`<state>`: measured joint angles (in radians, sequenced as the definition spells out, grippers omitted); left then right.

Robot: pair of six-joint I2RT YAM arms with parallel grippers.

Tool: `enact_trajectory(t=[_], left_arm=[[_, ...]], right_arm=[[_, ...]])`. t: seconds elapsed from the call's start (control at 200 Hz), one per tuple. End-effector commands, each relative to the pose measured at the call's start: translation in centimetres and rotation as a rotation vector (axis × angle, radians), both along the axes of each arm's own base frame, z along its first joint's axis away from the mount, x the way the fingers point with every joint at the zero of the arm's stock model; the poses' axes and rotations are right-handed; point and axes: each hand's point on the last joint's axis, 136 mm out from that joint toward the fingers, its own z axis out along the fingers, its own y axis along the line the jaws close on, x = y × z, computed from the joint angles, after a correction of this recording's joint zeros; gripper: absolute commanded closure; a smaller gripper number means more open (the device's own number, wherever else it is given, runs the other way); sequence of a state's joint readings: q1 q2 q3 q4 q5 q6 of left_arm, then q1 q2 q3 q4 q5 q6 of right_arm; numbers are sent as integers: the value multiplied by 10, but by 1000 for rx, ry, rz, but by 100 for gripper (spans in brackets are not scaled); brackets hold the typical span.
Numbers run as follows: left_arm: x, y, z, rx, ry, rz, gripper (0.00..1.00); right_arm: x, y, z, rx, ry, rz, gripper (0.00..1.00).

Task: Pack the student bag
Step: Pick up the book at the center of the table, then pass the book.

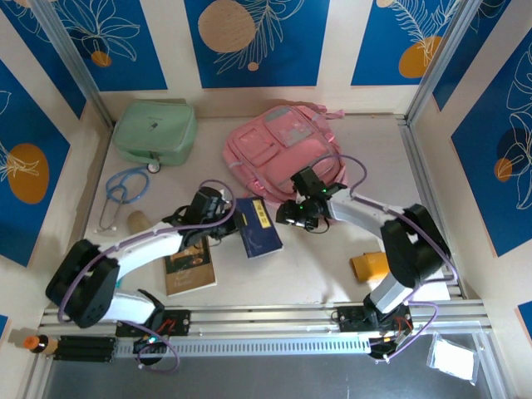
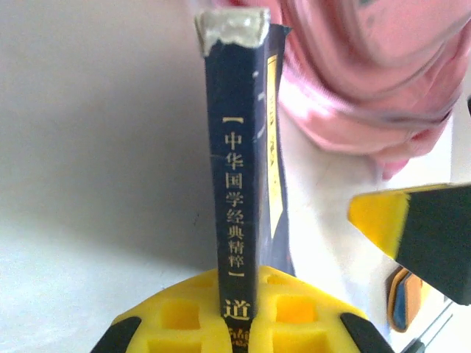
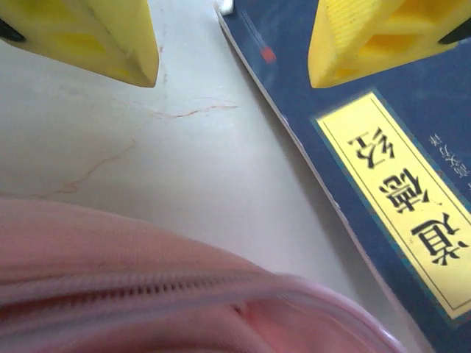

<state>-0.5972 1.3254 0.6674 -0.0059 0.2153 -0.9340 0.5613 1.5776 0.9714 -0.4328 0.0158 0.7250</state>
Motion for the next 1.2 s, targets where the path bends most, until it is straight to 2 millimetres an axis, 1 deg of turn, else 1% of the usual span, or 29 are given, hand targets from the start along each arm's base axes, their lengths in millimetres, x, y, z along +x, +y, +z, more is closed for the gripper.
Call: enact_trajectory(t=[0.0, 0.135, 0.225, 0.26, 0.325, 0.46, 0.535, 0.615, 0.73, 0.875, 1.045, 1.195], left_arm=[[17, 20, 40, 20, -99, 55, 100], [37, 40, 91, -12, -210, 120, 100], [57, 49, 126, -29, -281, 160, 100], [64, 48, 142, -40, -321, 166, 100], [77, 44, 166, -73, -378, 173, 100], [105, 31, 198, -184, -431, 215, 100], [118, 23, 208, -281, -444, 243, 100], [130, 14, 214, -365, -444, 256, 100], [140, 10, 212, -418, -420, 288, 100], [144, 7, 208, -486, -387, 313, 100], [146, -1, 206, -578, -350, 318, 100], [144, -8, 204, -634, -314, 312, 100]], right_arm=[[12, 4, 29, 89, -132, 13, 35], [17, 10, 60, 229, -178, 7, 25], [20, 16, 79, 308, -168, 4, 22], [22, 19, 85, 346, -161, 1, 21], [25, 25, 99, 429, -156, -10, 20], [33, 37, 127, 622, -153, -30, 17], [40, 41, 141, 709, -165, -46, 16], [48, 42, 155, 814, -190, -74, 14], [58, 41, 165, 926, -196, -100, 13], [67, 44, 163, 983, -164, -130, 12], [79, 54, 163, 1026, -131, -138, 12], [92, 58, 179, 1101, -169, -128, 13]])
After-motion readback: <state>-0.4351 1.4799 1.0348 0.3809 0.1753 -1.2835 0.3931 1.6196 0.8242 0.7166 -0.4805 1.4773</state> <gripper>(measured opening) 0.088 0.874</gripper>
